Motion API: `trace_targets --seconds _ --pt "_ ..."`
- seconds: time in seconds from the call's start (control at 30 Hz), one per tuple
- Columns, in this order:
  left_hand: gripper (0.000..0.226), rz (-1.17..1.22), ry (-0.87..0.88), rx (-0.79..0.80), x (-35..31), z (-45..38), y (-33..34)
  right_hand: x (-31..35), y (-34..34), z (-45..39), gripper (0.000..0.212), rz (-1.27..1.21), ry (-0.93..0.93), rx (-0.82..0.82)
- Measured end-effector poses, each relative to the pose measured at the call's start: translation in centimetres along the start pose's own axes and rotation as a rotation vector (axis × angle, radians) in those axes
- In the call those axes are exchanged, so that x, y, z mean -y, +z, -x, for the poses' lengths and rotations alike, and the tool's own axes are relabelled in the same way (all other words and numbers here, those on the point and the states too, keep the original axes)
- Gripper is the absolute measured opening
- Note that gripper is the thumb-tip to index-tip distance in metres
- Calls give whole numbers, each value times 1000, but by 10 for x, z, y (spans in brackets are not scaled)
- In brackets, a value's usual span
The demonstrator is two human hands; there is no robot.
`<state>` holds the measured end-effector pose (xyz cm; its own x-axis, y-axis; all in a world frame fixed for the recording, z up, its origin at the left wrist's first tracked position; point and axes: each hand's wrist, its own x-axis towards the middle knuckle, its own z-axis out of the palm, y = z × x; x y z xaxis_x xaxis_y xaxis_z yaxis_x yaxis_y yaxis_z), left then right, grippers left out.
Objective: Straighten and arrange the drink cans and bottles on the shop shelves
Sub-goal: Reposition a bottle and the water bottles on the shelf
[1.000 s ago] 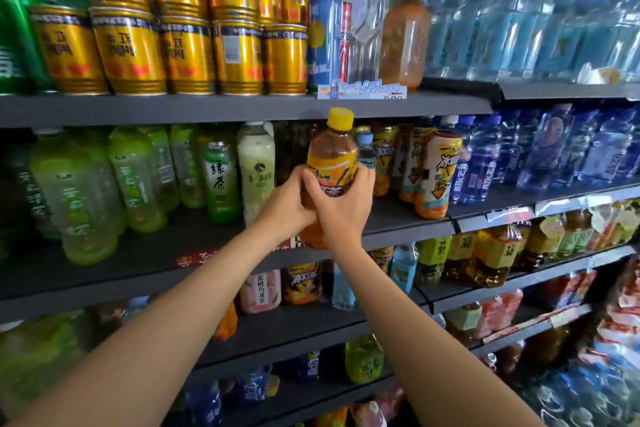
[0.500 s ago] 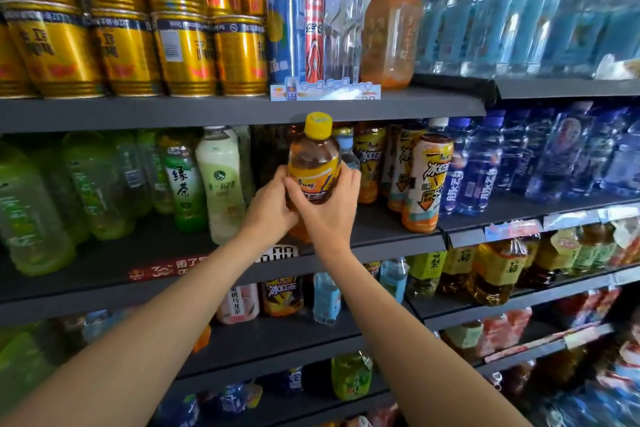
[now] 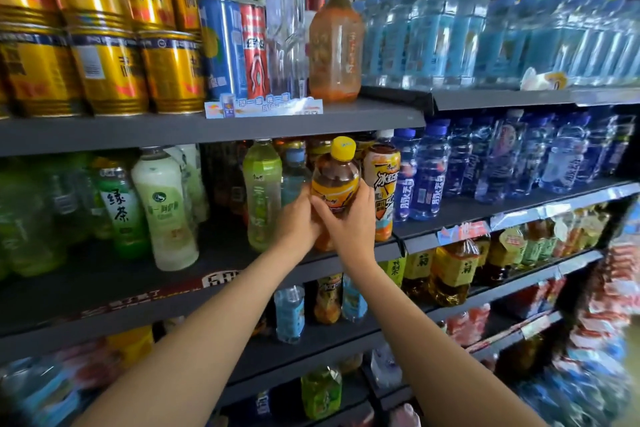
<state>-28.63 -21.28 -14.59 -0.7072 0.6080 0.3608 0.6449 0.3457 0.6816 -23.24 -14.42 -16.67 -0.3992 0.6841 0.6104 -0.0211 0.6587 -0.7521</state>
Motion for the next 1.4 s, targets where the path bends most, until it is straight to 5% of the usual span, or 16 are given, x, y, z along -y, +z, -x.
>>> trace_targets --seconds 0.27,0.47,0.93,1.2,1.3,1.4 --pt "61 38 -134 9 4 -37 26 -28 -6 -13 61 84 -7 152" --pt "49 71 -110 25 12 -57 36 -28 0 -22 55 156 59 197" --pt "20 -526 39 -10 15 -47 34 -30 11 -2 49 220 164 240" --pt "16 -362 273 -118 38 -16 -2 -22 25 4 44 255 121 288" --pt "13 -290 252 -235 50 -7 -17 -17 29 -3 45 276 161 311" --pt "17 -230 166 -361 58 -3 -28 -2 32 -8 48 264 1 284"
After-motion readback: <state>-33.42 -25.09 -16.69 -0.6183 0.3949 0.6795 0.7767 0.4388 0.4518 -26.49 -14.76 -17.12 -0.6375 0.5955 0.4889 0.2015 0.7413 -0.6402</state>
